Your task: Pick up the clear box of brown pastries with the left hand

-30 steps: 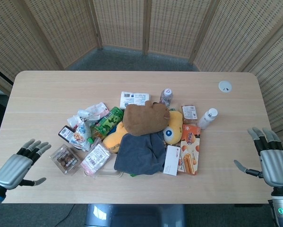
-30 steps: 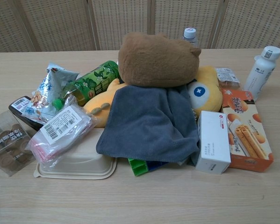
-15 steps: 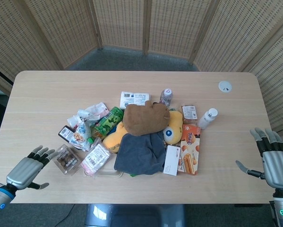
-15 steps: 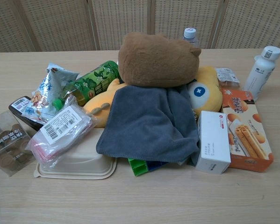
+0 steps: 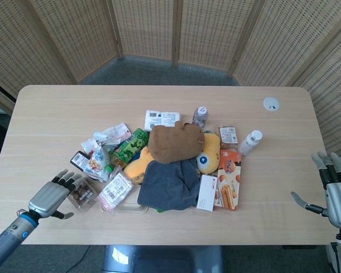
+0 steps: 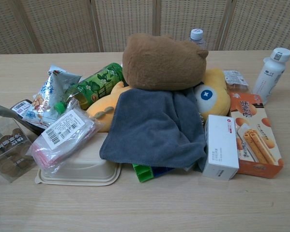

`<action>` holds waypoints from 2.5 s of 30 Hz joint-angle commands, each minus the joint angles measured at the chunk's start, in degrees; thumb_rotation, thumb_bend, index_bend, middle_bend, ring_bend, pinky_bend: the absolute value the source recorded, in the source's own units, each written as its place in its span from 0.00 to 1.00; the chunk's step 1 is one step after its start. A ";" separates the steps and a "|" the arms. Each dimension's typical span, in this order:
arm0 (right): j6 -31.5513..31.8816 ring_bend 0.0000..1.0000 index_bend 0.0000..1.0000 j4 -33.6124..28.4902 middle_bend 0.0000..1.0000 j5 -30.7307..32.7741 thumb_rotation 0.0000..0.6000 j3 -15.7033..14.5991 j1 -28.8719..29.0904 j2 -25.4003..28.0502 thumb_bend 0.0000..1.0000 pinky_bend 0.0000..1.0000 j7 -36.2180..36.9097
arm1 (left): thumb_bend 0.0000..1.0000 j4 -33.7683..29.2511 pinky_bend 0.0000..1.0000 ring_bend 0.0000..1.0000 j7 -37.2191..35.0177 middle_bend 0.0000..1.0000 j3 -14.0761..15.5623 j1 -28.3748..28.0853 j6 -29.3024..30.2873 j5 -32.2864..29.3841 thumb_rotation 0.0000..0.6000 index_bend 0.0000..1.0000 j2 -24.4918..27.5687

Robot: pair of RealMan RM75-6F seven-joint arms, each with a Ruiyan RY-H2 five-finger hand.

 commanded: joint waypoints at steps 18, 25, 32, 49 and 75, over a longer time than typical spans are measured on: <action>1.48 0.00 0.00 0.15 0.00 -0.04 0.56 0.70 -0.69 0.15 0.22 0.00 -0.30 | 0.22 8.82 0.01 0.52 -1.06 0.48 -1.25 -2.56 -1.26 -3.36 1.00 0.36 -9.18; 1.44 0.00 0.00 0.50 0.00 -0.25 0.56 0.89 -0.54 -0.17 0.22 0.00 -0.05 | 0.22 9.08 0.23 0.74 -0.71 0.67 -1.01 -2.12 0.02 -4.03 1.00 0.49 -9.22; 1.05 0.00 0.00 0.71 0.00 -0.37 0.56 1.08 -0.16 -0.53 0.22 0.00 0.05 | 0.22 8.49 0.26 0.76 -4.22 0.71 -1.85 -1.15 4.02 -3.70 1.00 0.51 -8.08; 0.16 0.00 0.00 1.61 0.00 -0.41 0.56 1.00 0.32 -1.49 0.22 0.00 1.08 | 0.22 1.45 0.26 0.77 -13.59 0.70 -9.40 -1.61 13.68 -4.42 1.00 0.51 0.60; 1.80 0.00 0.00 2.99 0.00 -0.19 0.55 0.19 -1.50 -2.16 0.23 0.00 3.10 | 0.22 -0.88 0.26 0.77 -17.30 0.69 -21.01 -8.94 15.16 -10.06 1.00 0.50 3.90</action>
